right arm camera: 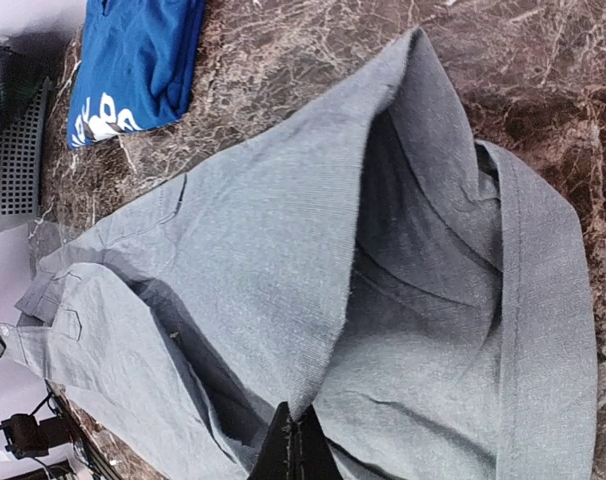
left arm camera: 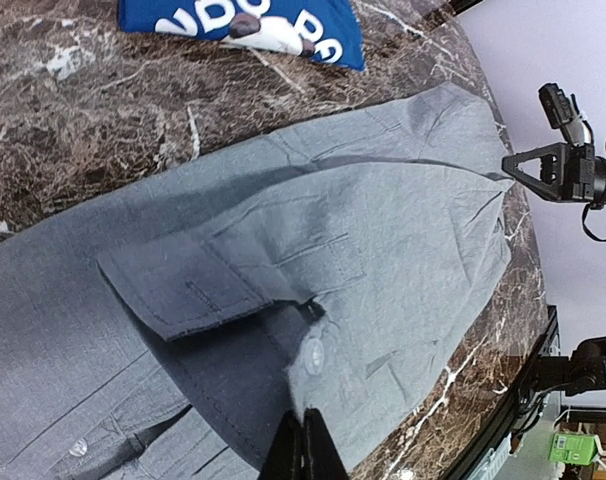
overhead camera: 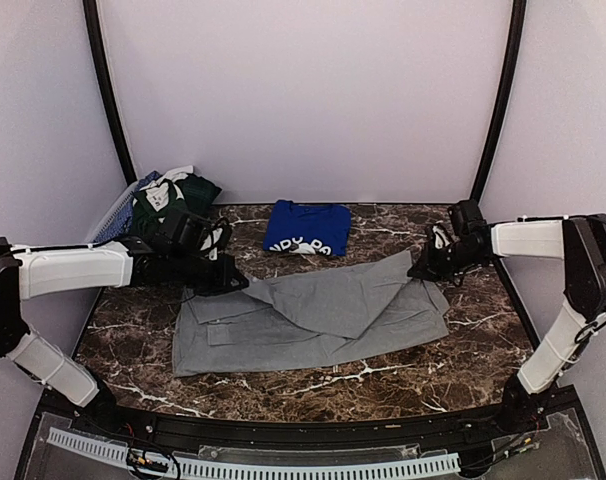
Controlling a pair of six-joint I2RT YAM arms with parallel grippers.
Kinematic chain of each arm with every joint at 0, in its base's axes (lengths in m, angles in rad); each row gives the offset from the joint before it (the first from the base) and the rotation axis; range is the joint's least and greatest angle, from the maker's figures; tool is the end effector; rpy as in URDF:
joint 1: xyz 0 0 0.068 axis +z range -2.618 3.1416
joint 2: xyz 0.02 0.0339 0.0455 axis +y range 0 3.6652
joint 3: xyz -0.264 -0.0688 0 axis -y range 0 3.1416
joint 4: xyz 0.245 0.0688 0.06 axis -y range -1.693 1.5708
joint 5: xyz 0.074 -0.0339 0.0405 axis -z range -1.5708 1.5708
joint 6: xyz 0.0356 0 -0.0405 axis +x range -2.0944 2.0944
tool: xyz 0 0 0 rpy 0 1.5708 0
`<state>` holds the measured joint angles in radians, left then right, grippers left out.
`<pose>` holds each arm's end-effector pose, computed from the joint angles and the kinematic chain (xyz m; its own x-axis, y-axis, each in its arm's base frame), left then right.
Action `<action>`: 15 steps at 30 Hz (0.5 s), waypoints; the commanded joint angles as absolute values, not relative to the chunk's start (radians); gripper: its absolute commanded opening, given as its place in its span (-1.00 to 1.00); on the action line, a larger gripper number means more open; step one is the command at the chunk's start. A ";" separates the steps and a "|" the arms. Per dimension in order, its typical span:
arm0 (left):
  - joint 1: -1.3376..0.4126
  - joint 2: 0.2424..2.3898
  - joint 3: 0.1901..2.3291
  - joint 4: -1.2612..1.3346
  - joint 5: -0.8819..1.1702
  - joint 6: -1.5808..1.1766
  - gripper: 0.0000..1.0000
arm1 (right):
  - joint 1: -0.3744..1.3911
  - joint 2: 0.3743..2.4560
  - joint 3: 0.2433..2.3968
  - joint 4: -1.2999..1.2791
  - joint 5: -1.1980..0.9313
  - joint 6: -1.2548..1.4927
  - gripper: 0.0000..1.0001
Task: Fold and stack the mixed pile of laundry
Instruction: Adjust the rectangle-folded shirt at the center of the board.
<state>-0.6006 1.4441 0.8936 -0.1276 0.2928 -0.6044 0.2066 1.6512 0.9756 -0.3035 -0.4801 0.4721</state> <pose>0.2508 -0.1842 0.2306 -0.8387 -0.0850 -0.5379 0.3037 0.7469 -0.5915 0.3184 0.0835 0.1826 -0.9209 0.2191 -0.3224 -0.0172 0.8035 0.5951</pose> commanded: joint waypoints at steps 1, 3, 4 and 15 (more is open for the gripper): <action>-0.606 1.367 0.933 -0.220 0.280 -0.577 -1.00 | 0.202 1.601 0.954 -0.334 -0.493 0.463 -1.00; -0.606 1.361 0.933 -0.253 0.278 -0.574 -1.00 | 0.202 1.597 0.939 -0.339 -0.493 0.458 -1.00; -0.606 1.363 0.932 -0.266 0.281 -0.574 -1.00 | 0.202 1.598 0.929 -0.340 -0.496 0.456 -1.00; -0.607 1.404 0.847 -0.266 0.262 -0.574 -1.00 | 0.209 1.633 0.849 -0.318 -0.472 0.439 -1.00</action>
<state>-0.6006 1.3800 0.8845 -0.2375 0.2829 -0.5907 0.2066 1.6142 0.8593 -0.3321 -0.4904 0.4568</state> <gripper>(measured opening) 0.005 0.003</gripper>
